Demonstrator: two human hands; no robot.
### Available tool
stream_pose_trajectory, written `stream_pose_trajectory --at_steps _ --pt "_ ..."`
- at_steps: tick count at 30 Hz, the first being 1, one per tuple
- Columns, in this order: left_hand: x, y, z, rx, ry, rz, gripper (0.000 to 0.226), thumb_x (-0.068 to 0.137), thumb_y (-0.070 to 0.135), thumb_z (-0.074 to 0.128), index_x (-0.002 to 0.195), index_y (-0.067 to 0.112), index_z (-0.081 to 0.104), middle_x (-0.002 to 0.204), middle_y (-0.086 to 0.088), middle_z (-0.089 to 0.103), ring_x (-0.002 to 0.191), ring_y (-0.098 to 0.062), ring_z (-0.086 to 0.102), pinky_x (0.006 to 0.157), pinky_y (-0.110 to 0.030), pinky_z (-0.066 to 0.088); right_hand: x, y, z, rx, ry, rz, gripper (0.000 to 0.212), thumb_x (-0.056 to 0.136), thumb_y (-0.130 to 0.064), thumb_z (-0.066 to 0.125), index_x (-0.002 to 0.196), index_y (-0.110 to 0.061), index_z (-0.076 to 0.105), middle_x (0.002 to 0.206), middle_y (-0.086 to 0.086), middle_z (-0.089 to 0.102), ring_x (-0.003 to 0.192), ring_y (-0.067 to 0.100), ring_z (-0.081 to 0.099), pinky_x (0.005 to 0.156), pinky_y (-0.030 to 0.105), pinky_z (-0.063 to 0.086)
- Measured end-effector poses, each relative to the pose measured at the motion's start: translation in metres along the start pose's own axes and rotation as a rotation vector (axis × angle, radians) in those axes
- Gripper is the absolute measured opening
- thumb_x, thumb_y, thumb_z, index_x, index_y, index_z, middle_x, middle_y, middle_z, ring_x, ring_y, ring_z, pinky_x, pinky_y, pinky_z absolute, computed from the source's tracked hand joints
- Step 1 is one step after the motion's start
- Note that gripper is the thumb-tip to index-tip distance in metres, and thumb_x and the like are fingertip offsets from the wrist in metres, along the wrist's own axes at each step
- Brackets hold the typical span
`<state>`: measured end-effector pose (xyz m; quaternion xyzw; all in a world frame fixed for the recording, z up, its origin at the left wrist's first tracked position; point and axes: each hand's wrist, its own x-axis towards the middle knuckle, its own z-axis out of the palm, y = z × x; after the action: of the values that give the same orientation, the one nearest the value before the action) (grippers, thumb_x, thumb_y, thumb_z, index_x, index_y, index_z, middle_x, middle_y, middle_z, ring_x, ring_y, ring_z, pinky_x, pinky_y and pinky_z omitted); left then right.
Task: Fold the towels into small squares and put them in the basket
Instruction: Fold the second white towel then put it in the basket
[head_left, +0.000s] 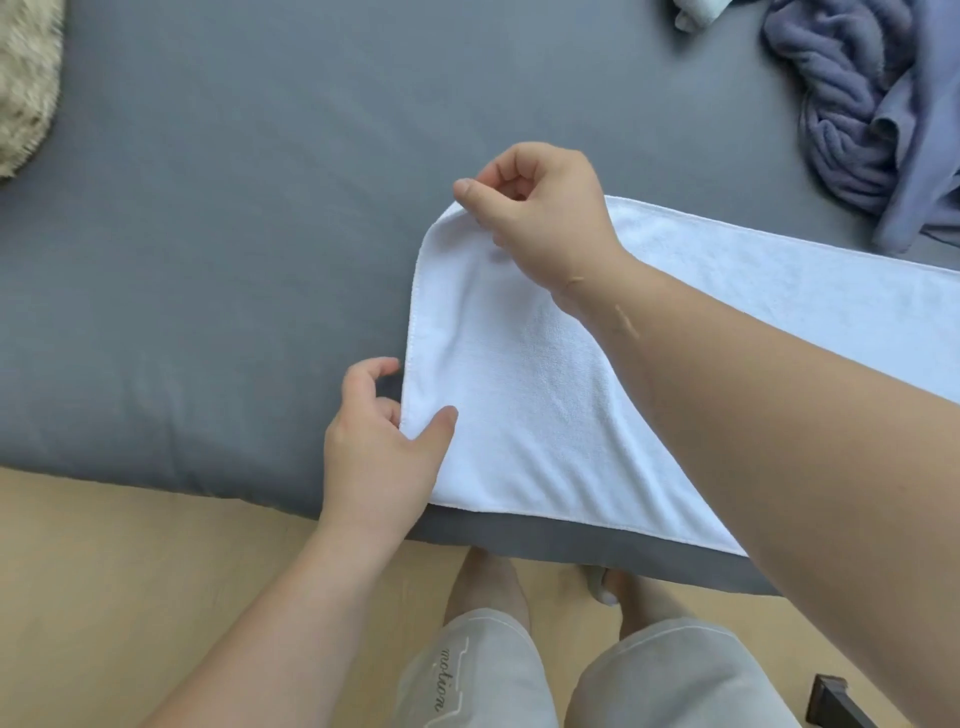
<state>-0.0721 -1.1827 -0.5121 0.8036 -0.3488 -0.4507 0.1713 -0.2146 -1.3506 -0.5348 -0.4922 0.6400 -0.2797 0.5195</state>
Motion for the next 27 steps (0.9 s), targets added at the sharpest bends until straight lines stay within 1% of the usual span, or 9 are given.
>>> stream_pose_trajectory --at_steps 3,5,7,10,12,16,20,22,27 --pt "0.006 -0.010 -0.003 0.073 0.028 -0.030 0.020 0.079 0.026 0.076 0.091 0.026 0.059 0.065 0.000 0.062 0.059 -0.009 0.056 0.056 -0.027 0.044 0.003 0.003 0.006 0.093 0.018 0.095 0.020 0.076 -0.028 0.083 0.082 -0.013 0.070 0.086 0.015 0.073 0.069 0.022 0.067 0.064 0.045 0.060" --pt "0.006 -0.016 -0.005 0.112 0.051 -0.043 0.018 0.078 0.023 0.075 0.075 0.018 0.058 0.058 -0.001 0.054 0.052 -0.011 0.046 0.052 -0.028 0.040 0.005 0.004 0.010 0.097 0.056 0.132 0.014 0.074 -0.021 0.081 0.080 -0.017 0.069 0.082 0.010 0.073 0.073 0.027 0.070 0.069 0.046 0.060" --pt "0.001 -0.017 -0.005 0.119 0.063 -0.027 0.022 0.079 0.021 0.074 0.071 0.015 0.055 0.056 0.001 0.047 0.050 -0.010 0.039 0.051 -0.028 0.037 0.007 0.002 0.011 0.120 0.073 0.162 0.011 0.077 -0.011 0.072 0.080 -0.020 0.067 0.075 0.001 0.068 0.071 0.023 0.069 0.072 0.046 0.060" --pt "-0.010 -0.010 -0.002 0.084 0.032 0.077 0.018 0.081 0.019 0.074 0.074 0.022 0.057 0.060 -0.004 0.056 0.053 -0.016 0.046 0.052 -0.029 0.041 0.005 -0.007 0.005 0.216 0.066 0.179 0.018 0.083 0.000 0.061 0.088 -0.017 0.066 0.082 0.000 0.061 0.069 0.016 0.063 0.064 0.031 0.060" --pt "-0.020 -0.002 0.004 0.045 -0.006 0.146 0.018 0.082 0.017 0.074 0.078 0.028 0.060 0.063 -0.002 0.059 0.056 -0.017 0.052 0.055 -0.027 0.044 0.000 -0.014 -0.006 0.277 0.075 0.166 0.021 0.085 0.002 0.056 0.091 -0.015 0.066 0.087 0.003 0.060 0.071 0.016 0.061 0.064 0.026 0.059" --pt "-0.038 0.010 0.026 -0.006 -0.104 0.250 0.021 0.083 0.014 0.076 0.086 0.031 0.064 0.062 0.001 0.056 0.054 -0.011 0.051 0.058 -0.024 0.047 -0.012 -0.014 -0.041 0.333 0.113 0.161 0.025 0.087 0.004 0.052 0.097 -0.012 0.067 0.088 0.005 0.063 0.065 0.014 0.058 0.061 0.021 0.054" --pt "-0.056 0.023 0.060 0.020 -0.229 0.321 0.022 0.084 0.014 0.075 0.090 0.033 0.064 0.057 -0.002 0.054 0.053 -0.015 0.052 0.058 -0.024 0.047 -0.022 0.003 -0.091 0.302 0.125 0.165 0.031 0.086 0.006 0.054 0.106 -0.011 0.070 0.092 0.004 0.069 0.073 0.014 0.062 0.069 0.027 0.058" --pt "-0.066 0.030 0.078 0.044 -0.274 0.366 0.020 0.084 0.016 0.075 0.092 0.031 0.065 0.057 0.000 0.053 0.053 -0.014 0.050 0.056 -0.023 0.046 -0.026 0.013 -0.116 0.293 0.144 0.161 0.032 0.087 0.007 0.055 0.109 -0.010 0.070 0.091 0.002 0.070 0.074 0.011 0.064 0.068 0.026 0.057" --pt "-0.091 0.048 0.125 0.116 -0.349 0.466 0.021 0.083 0.020 0.075 0.101 0.028 0.068 0.059 0.010 0.052 0.056 -0.010 0.050 0.055 -0.015 0.040 -0.037 0.034 -0.174 0.336 0.171 0.121 0.031 0.088 0.009 0.056 0.113 -0.008 0.064 0.075 -0.009 0.068 0.067 0.007 0.062 0.062 0.023 0.052"
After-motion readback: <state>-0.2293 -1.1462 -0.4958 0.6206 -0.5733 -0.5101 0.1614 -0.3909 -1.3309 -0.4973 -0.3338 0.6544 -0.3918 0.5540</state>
